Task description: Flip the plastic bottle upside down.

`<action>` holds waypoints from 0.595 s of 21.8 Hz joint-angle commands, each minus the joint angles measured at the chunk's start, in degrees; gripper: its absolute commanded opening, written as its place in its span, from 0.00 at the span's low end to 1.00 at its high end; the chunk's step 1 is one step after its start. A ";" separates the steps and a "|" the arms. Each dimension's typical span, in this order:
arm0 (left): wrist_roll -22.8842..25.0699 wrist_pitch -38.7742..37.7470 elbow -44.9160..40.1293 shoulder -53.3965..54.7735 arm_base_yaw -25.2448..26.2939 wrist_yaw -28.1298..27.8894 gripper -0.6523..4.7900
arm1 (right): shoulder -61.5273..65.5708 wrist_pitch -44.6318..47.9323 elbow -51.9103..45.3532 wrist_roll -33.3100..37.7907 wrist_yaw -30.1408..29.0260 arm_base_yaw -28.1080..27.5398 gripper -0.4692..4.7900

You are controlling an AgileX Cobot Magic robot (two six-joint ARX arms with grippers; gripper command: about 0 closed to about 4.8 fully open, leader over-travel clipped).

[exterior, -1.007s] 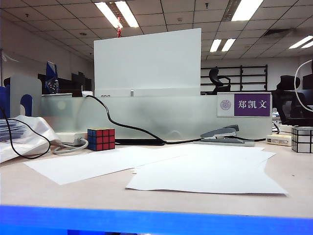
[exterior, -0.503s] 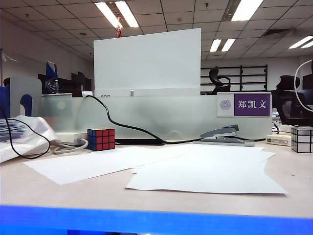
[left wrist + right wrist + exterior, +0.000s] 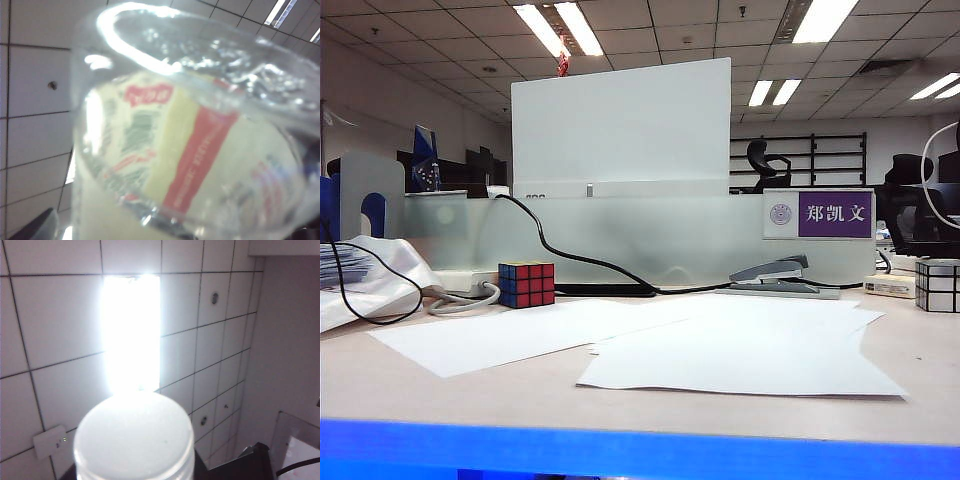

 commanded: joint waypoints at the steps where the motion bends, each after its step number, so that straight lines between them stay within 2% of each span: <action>1: 0.13 1.22 1.88 -0.07 0.11 3.87 1.00 | -0.83 1.75 0.31 1.18 0.94 1.64 0.07; 2: 0.09 1.44 2.86 -0.07 0.11 6.84 1.00 | -1.09 1.75 0.31 0.92 1.77 2.29 0.07; 8: 0.13 1.44 6.10 -0.11 0.11 12.26 1.00 | -1.22 1.68 0.28 1.16 0.83 2.40 0.07; 9: 0.11 1.40 6.45 -0.11 0.11 12.85 1.00 | -1.22 1.68 0.28 1.33 0.66 2.40 0.07; 10: 0.20 1.40 6.60 -0.09 0.11 13.07 0.95 | -1.25 1.73 0.28 2.21 0.46 2.62 0.07; 13: 0.11 1.44 6.69 -0.15 0.11 13.16 0.96 | -1.25 1.73 0.26 2.27 0.26 3.13 0.07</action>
